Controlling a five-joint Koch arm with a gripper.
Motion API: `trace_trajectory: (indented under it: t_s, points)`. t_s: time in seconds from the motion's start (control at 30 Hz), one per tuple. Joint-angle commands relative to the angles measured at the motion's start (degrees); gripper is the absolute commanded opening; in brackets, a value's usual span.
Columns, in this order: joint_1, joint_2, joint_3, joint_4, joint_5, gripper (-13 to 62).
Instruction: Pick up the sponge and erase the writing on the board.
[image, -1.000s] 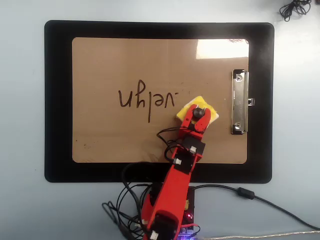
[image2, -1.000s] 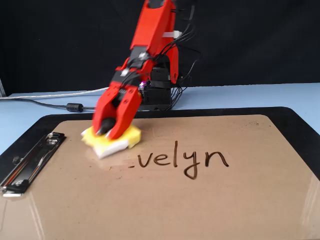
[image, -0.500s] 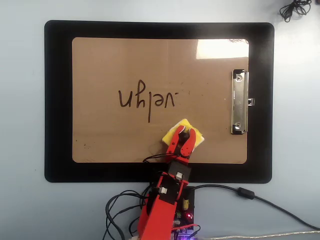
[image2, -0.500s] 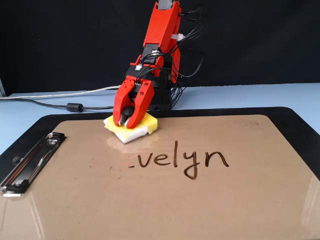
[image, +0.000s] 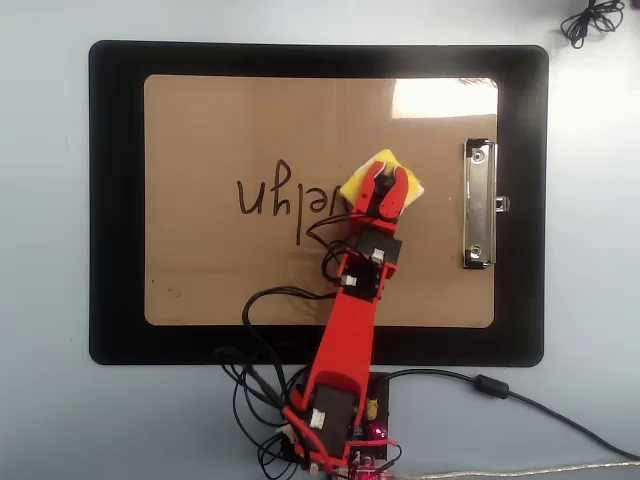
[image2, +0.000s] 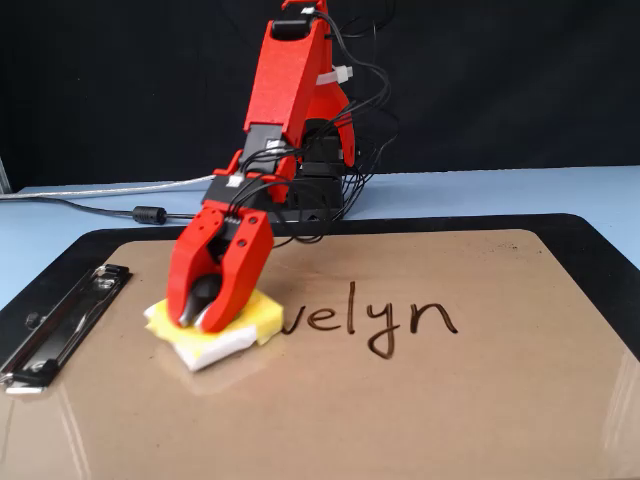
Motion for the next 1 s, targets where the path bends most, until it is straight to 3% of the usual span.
trace_trajectory:
  t_s: [0.0,0.1,0.17,0.4,0.5,0.6,0.83,0.97]
  points:
    - [-0.35,9.93,9.76,-0.44,-0.97,-8.1]
    - [-0.62,18.72,17.84,-1.05,-0.97,-8.1]
    - [-1.76,17.58,18.11,-2.37,-0.97,-8.1]
    - [-5.98,-13.89,-9.93,-13.45,-0.88,-8.1]
    - [-6.50,-19.07,-16.26,-13.27,-0.79,-8.1]
    - [-6.50,-12.22,-5.89,-13.80,-0.79,-8.1]
    - [-6.50,24.96,30.50,-13.10,-0.79,-8.1]
    - [-6.50,20.83,25.49,-11.69,-0.79,-8.1]
